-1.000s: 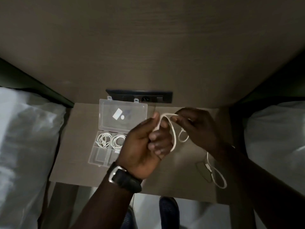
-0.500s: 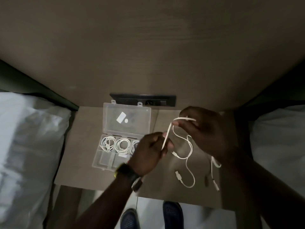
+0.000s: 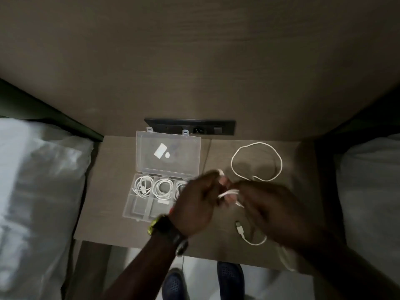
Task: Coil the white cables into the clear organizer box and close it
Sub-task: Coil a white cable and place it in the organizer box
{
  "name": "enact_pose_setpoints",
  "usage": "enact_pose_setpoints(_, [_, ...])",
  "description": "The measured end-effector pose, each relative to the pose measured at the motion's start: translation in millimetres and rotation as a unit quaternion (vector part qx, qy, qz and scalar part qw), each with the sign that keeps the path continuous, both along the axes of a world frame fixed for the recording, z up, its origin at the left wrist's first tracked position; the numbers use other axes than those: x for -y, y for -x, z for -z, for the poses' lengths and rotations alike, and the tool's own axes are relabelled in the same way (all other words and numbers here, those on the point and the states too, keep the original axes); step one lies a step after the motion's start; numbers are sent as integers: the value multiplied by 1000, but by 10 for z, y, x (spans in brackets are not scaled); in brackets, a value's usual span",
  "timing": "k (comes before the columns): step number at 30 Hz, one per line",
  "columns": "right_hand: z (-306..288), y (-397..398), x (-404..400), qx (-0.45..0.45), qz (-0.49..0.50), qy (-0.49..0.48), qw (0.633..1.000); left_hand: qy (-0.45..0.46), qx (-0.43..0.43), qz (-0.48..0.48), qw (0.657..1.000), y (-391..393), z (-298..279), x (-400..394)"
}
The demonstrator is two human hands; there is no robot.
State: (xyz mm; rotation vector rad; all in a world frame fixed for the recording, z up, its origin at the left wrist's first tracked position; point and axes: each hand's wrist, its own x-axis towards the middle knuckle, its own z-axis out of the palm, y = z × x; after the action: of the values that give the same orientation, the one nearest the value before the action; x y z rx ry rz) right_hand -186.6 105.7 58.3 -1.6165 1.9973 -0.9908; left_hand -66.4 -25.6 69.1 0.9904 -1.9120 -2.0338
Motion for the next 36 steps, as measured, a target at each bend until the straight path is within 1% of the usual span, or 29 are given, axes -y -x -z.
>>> enact_pose_setpoints(1, [-35,148,78,-4,22,14,1000,-19,25,18,999,-25,28,-107])
enact_pose_setpoints(2, [-41,293,171,-7,52,18,998,-84,32,-1,996,-63,36,-152])
enact_pose_setpoints(3, [-27,407,248,7,83,3,996,-183,20,-30,982,-92,12,-152])
enact_pose_setpoints(4, [22,470,305,57,110,-14,992,-296,-15,-41,954,-110,-32,-138])
enact_pose_setpoints(5, [95,453,338,139,116,-18,983,-397,-69,-39,915,-113,-80,-110])
enact_pose_setpoints(6, [180,375,329,198,103,-21,975,-467,-132,-42,873,-93,-137,-73])
enact_pose_setpoints(7, [265,248,294,223,75,-24,972,-499,-192,-60,843,-70,-175,-21])
enact_pose_setpoints(8, [334,91,227,209,44,-36,976,-500,-239,-101,826,-46,-178,42])
enact_pose_setpoints(9, [403,-73,124,185,8,-56,981,-469,-263,-157,828,-24,-152,114])
enact_pose_setpoints(10, [444,-239,4,146,-26,-82,986,-412,-261,-211,847,-26,-126,202])
enact_pose_setpoints(12, [374,-465,-177,103,-54,-131,984,-213,-177,-259,925,-88,-16,339])
enact_pose_setpoints(13, [319,-476,-217,101,-49,-125,986,-100,-113,-236,960,-119,50,368])
enact_pose_setpoints(14, [267,-408,-204,91,-40,-96,990,-12,-58,-173,983,-133,117,317])
enact_pose_setpoints(16, [187,-155,-112,48,-15,-24,998,62,23,-10,998,-191,244,54])
enact_pose_setpoints(17, [155,-8,-30,45,6,-9,999,41,48,21,998,-229,285,-105])
enact_pose_setpoints(19, [143,217,163,112,61,-1,992,-144,51,-25,988,-276,264,-298])
enact_pose_setpoints(20, [190,248,239,168,94,-13,981,-262,21,-68,962,-289,227,-315])
enact_pose_setpoints(21, [269,201,284,224,108,-33,968,-369,-28,-105,923,-289,199,-289])
enact_pose_setpoints(22, [359,99,293,266,104,-51,957,-443,-85,-137,882,-290,165,-217])
enact_pose_setpoints(23, [421,-53,265,269,94,-61,956,-476,-137,-170,852,-284,142,-122])
enact_pose_setpoints(24, [456,-229,203,252,73,-73,962,-476,-178,-207,836,-264,131,-33])
enact_pose_setpoints(25, [479,-412,110,229,49,-90,968,-446,-201,-246,837,-245,129,50])
enact_pose_setpoints(26, [465,-580,17,203,24,-116,972,-397,-202,-281,850,-231,137,102])
enact_pose_setpoints(28, [381,-801,-119,138,-17,-175,975,-268,-158,-307,899,-251,191,138])
enact_pose_setpoints(30, [243,-818,-145,109,-33,-174,978,-108,-71,-258,958,-305,297,93])
enact_pose_setpoints(32, [92,-658,-40,90,-37,-124,988,15,16,-118,993,-374,398,-63])
enact_pose_setpoints(33, [53,-559,10,69,-36,-111,991,31,46,-73,996,-406,431,-143])
enact_pose_setpoints(34, [20,-471,64,59,-32,-110,992,21,65,-65,996,-439,437,-201])
enact_pose_setpoints(36, [27,-421,121,86,-20,-110,990,-13,93,-88,992,-510,423,-240])
